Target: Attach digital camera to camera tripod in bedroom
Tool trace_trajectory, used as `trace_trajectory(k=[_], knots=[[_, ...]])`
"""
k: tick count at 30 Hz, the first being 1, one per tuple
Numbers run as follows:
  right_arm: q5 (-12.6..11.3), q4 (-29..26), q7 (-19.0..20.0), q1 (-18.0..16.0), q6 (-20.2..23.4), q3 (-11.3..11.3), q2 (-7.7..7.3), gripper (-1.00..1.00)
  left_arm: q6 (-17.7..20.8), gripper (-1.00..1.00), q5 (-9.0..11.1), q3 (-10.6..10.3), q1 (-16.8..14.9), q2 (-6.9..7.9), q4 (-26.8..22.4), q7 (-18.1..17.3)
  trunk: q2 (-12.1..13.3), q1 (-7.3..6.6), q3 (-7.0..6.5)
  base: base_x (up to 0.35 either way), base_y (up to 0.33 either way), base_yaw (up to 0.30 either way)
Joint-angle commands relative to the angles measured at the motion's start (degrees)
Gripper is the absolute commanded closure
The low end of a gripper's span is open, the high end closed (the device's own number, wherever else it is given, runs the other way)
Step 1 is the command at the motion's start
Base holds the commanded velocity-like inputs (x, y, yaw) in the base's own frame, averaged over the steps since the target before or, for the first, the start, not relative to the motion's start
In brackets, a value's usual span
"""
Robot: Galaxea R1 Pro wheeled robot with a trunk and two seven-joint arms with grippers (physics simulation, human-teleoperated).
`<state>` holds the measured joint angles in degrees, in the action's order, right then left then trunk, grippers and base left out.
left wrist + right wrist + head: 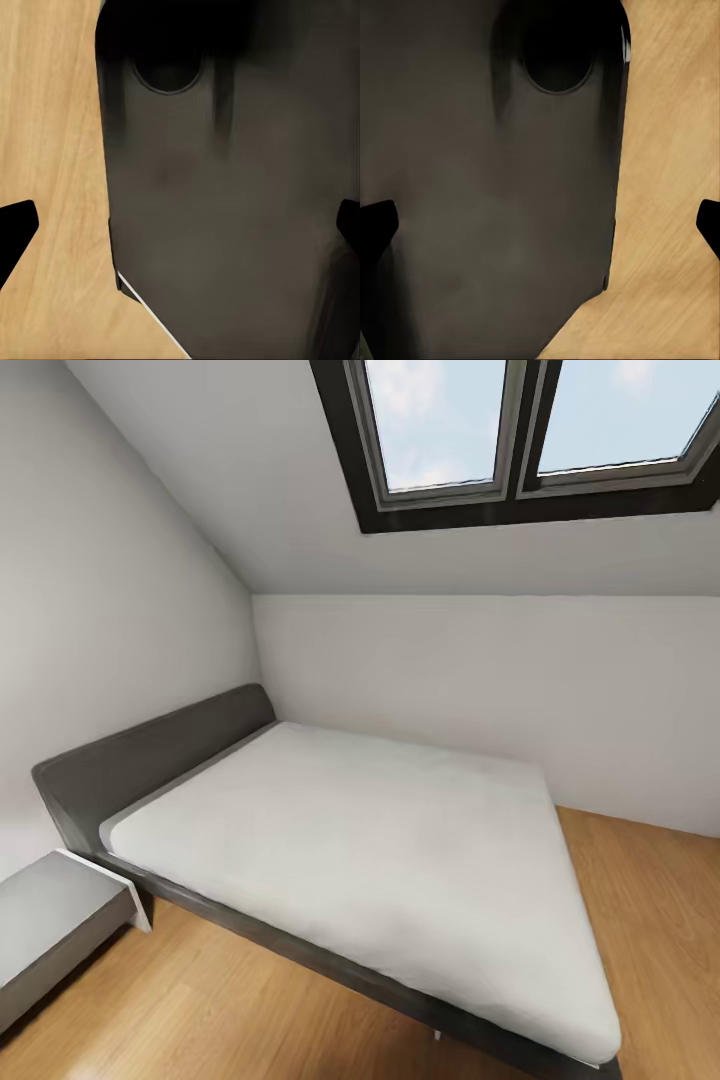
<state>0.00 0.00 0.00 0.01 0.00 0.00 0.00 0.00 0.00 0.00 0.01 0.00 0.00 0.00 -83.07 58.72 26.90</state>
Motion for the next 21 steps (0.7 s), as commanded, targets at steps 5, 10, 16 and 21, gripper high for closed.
trace_trajectory(k=[5, 10, 16, 21], knots=[[0.63, -0.06, -0.10, -0.04, -0.12, 0.57, -0.39, -1.00, -0.35, -1.00, 0.21, 0.09, 0.25, -0.09, -1.62, -0.09, -0.01, 0.00, 0.03, 0.000, 0.000, 0.000], [0.68, -0.08, -0.08, -0.06, -0.23, 0.66, -0.48, -1.00, -0.35, -1.00, 0.29, 0.37, 0.25, -0.43, -1.57, -0.09, -0.01, 0.00, 0.03, 0.000, 0.000, 0.000], [0.68, -0.09, -0.09, -0.09, -1.22, 0.64, -0.59, -1.00, -0.38, -1.00, 0.34, 0.55, 0.25, -0.52, -2.01, -0.09, -0.01, 0.00, 0.03, 0.000, 0.000, 0.000], [0.67, -0.08, -0.09, -0.09, -2.66, 0.64, -0.61, -1.00, -0.43, -1.00, 0.35, 0.60, 0.25, -0.52, -2.08, -0.09, -0.01, 0.00, 0.03, 0.000, 0.000, 0.000]])
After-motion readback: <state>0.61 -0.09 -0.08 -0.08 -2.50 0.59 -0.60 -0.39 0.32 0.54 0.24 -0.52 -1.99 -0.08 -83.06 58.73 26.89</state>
